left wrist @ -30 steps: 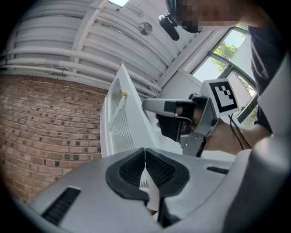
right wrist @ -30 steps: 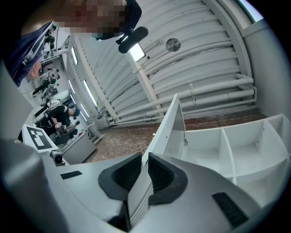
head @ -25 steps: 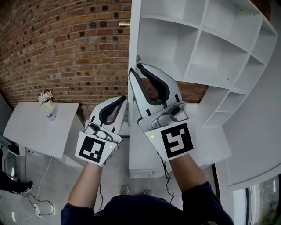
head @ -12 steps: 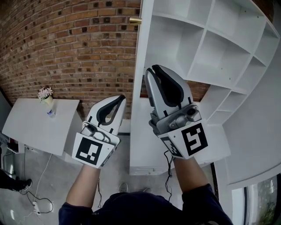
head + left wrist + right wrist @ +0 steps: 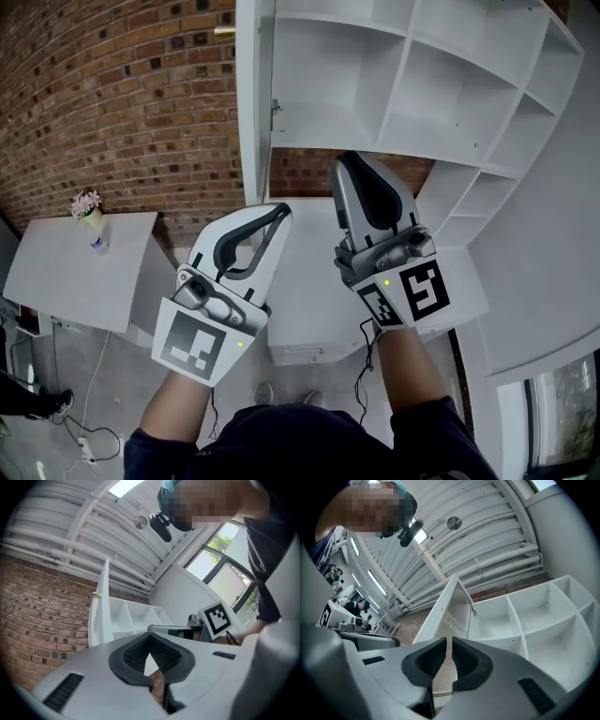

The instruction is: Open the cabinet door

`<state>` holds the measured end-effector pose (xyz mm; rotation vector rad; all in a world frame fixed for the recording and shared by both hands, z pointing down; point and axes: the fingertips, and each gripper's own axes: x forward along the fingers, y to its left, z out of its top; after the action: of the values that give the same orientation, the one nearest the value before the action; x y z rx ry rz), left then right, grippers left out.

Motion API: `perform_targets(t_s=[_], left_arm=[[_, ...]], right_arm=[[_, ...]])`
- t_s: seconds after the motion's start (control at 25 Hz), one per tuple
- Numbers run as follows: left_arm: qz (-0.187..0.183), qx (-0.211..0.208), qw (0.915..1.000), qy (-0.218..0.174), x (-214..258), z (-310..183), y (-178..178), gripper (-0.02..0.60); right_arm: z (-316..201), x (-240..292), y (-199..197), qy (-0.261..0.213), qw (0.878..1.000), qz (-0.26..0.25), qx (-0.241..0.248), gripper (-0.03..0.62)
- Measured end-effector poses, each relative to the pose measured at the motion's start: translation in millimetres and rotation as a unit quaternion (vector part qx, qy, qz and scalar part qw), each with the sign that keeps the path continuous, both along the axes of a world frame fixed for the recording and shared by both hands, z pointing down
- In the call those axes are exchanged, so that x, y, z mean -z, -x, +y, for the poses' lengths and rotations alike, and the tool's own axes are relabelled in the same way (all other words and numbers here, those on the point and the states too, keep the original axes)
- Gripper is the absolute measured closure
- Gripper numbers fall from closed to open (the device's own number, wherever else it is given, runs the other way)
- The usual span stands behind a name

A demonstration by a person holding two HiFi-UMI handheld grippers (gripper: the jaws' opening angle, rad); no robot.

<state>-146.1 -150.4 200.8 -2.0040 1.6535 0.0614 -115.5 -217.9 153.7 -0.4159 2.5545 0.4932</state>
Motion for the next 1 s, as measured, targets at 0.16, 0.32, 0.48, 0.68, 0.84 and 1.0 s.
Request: perform_targets(t_s=[0.16, 0.32, 0.48, 0.68, 0.84, 1.0], left_arm=[[-0.002, -0.040, 0.9991, 0.011, -9.1, -23.7, -38.1, 0.574], [0.011, -0.070, 0.9972, 0.025, -21.9, -54.2, -66.4, 0.574], [0.014, -0.106, 0.9935, 0.039, -38.0, -82.4, -101.8, 0.574], [0.018, -0.144, 0.9875, 0.062, -64.4, -113.4, -136.9, 0.574], [0.020, -0.164, 0.9831, 0.078, -81.5, -130.3, -151.8, 0.574], [0.019, -0.177, 0.9795, 0.094, -97.3, -145.0, -156.2, 0.574]], right_arm=[[-17.3, -12.9, -33.1, 0.015, 0.999, 0.006, -0.028, 0.543], [-38.1, -27.6, -64.4, 0.033, 0.998, 0.013, -0.050, 0.546], [-55.2, -55.2, -104.1, 0.065, 0.995, 0.025, -0.078, 0.551], [-75.4, -99.1, -140.8, 0.102, 0.988, 0.054, -0.105, 0.556], [-87.8, -128.2, -158.5, 0.131, 0.982, 0.070, -0.119, 0.559], [-100.9, -150.4, -166.4, 0.160, 0.975, 0.077, -0.133, 0.563]])
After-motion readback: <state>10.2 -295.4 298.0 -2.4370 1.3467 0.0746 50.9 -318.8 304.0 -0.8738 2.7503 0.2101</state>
